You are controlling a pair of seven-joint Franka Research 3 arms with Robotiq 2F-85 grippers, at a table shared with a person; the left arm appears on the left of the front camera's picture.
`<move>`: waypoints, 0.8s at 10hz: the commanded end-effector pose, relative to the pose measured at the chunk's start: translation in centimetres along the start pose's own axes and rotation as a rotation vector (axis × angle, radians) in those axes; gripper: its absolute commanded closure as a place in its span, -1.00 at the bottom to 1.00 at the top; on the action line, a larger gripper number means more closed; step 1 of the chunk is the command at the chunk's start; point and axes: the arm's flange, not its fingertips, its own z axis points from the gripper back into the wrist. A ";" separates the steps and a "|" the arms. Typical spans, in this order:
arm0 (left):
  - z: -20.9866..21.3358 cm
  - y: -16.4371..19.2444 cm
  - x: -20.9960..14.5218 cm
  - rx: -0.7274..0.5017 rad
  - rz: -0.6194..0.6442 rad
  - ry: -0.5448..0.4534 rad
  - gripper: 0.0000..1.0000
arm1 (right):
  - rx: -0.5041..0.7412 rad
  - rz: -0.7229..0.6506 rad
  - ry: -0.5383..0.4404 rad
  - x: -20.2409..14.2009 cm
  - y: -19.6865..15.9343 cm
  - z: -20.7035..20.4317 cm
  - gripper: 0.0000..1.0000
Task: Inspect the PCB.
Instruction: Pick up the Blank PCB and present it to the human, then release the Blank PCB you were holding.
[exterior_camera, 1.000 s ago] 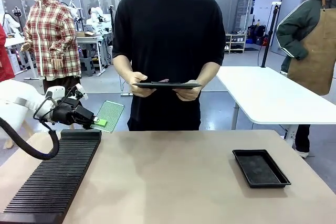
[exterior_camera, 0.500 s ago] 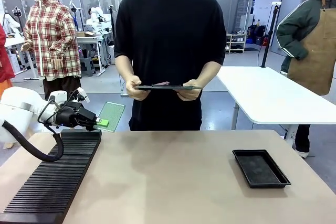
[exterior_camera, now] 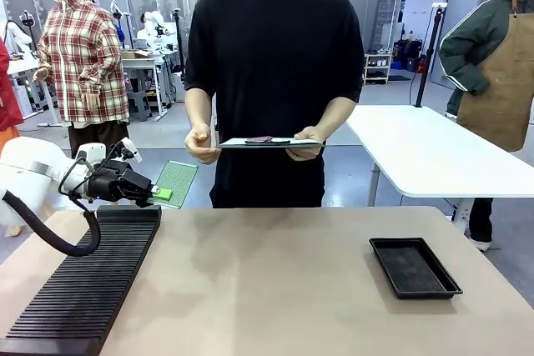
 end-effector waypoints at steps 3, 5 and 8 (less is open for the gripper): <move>-0.1 0.1 0.0 0.008 0.001 -0.003 0.95 | 0.006 0.021 0.001 -0.1 0.0 0.2 -1.00; -0.1 0.1 0.0 0.008 0.001 -0.003 0.95 | 0.006 0.021 0.001 -0.1 0.0 0.2 -1.00; -0.1 0.1 0.0 0.008 0.001 -0.003 0.95 | 0.006 0.021 0.001 -0.1 0.0 0.2 -1.00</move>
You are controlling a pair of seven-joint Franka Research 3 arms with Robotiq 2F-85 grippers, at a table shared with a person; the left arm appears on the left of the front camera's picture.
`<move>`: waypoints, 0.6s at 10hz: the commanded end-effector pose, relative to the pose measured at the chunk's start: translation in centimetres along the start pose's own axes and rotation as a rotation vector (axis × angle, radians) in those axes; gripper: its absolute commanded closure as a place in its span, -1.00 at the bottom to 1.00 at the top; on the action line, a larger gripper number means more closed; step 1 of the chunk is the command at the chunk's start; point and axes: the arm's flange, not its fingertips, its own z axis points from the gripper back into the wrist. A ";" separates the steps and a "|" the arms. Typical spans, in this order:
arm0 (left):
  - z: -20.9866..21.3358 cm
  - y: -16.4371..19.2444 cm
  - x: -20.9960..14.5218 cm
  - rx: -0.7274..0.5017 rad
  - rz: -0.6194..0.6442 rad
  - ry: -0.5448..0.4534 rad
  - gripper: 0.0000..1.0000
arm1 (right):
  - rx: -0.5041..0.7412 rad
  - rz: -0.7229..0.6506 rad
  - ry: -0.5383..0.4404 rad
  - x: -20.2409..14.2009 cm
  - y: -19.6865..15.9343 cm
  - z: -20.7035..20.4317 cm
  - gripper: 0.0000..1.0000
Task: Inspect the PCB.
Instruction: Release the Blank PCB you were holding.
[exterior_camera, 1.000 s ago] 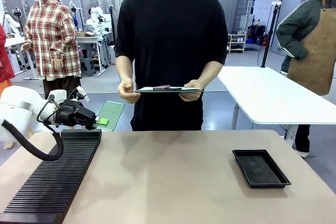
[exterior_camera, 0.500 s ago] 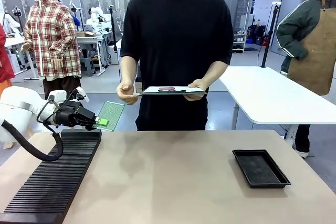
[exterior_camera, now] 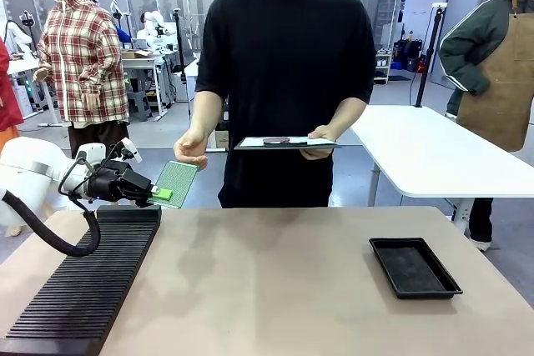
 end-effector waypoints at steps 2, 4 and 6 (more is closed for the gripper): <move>-0.1 0.1 0.0 0.007 0.000 -0.003 0.95 | 0.006 0.021 0.001 -0.1 0.0 0.2 -1.00; -0.1 0.1 0.0 0.007 0.000 -0.003 0.95 | 0.006 0.021 0.001 -0.1 0.0 0.2 -1.00; -0.1 0.1 0.0 0.007 0.000 -0.003 0.95 | 0.006 0.021 0.001 -0.1 0.0 0.2 -1.00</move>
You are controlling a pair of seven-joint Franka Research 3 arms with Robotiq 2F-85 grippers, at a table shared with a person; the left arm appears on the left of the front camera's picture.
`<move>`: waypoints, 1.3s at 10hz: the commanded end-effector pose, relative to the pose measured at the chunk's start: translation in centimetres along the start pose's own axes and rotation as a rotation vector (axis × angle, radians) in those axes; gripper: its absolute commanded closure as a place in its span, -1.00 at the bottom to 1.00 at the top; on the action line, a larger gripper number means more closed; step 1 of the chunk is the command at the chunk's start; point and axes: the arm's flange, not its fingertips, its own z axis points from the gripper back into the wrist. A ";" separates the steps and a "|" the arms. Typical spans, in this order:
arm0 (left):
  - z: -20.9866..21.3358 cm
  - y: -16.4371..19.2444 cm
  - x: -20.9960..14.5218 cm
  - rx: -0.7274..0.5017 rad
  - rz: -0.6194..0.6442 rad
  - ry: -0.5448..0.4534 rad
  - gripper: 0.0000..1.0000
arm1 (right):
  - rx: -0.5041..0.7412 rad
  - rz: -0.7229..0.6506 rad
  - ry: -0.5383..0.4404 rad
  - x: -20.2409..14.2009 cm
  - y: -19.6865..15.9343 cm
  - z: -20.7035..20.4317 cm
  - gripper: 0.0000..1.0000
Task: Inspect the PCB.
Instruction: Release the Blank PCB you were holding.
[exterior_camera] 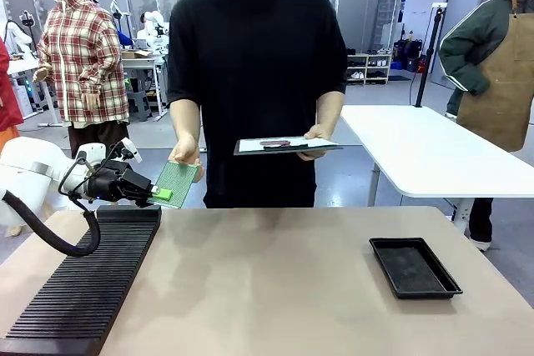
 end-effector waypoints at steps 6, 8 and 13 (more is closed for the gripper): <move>-0.1 0.1 0.0 0.007 0.000 -0.003 0.95 | 0.006 0.021 0.001 -0.1 0.0 0.2 -1.00; -0.1 0.1 0.0 0.007 0.000 -0.003 0.95 | 0.006 0.021 0.001 -0.1 0.0 0.2 -1.00; 0.1 -0.3 0.1 -0.014 -0.021 0.001 0.31 | 0.006 0.021 0.001 -0.1 0.0 0.2 -1.00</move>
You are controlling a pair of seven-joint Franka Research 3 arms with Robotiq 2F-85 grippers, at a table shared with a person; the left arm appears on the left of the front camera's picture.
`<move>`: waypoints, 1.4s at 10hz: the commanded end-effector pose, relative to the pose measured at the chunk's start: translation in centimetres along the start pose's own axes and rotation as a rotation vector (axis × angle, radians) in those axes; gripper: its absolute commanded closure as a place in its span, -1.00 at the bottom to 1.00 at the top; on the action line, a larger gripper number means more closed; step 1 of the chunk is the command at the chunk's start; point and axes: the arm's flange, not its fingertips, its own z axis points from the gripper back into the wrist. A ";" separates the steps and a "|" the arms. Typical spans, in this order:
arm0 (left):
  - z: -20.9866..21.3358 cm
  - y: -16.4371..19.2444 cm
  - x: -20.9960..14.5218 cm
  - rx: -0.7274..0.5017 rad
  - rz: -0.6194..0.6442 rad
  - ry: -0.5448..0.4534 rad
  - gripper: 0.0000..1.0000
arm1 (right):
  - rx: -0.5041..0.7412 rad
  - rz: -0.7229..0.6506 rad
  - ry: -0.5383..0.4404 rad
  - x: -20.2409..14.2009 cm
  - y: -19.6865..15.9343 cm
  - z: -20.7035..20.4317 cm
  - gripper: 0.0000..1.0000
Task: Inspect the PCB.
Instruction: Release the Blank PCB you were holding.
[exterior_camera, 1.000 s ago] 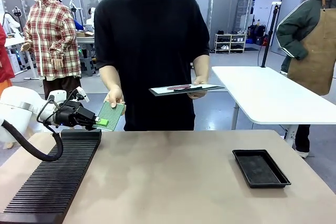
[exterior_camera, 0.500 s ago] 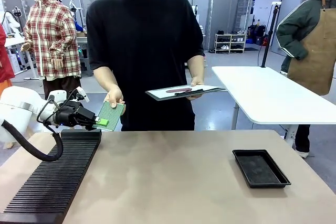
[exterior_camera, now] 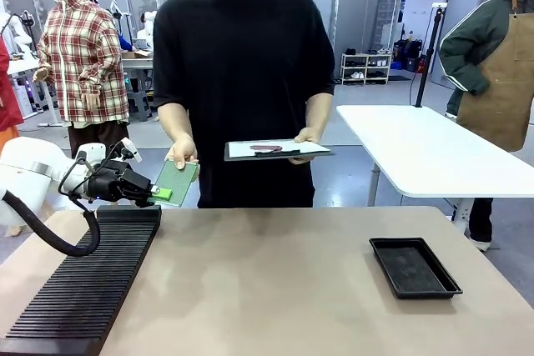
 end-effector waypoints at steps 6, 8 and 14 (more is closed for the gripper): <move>0.0 -0.1 -0.2 -0.001 -0.013 -0.044 -1.00 | 0.006 0.021 0.001 -0.1 0.0 0.2 -1.00; 0.1 -0.1 -0.3 0.002 -0.009 -0.050 -0.94 | 0.006 0.021 0.001 -0.1 0.0 0.2 -1.00; 0.9 -1.8 0.1 -0.038 0.069 -0.017 -1.00 | 0.006 0.021 0.001 -0.1 0.0 0.2 -1.00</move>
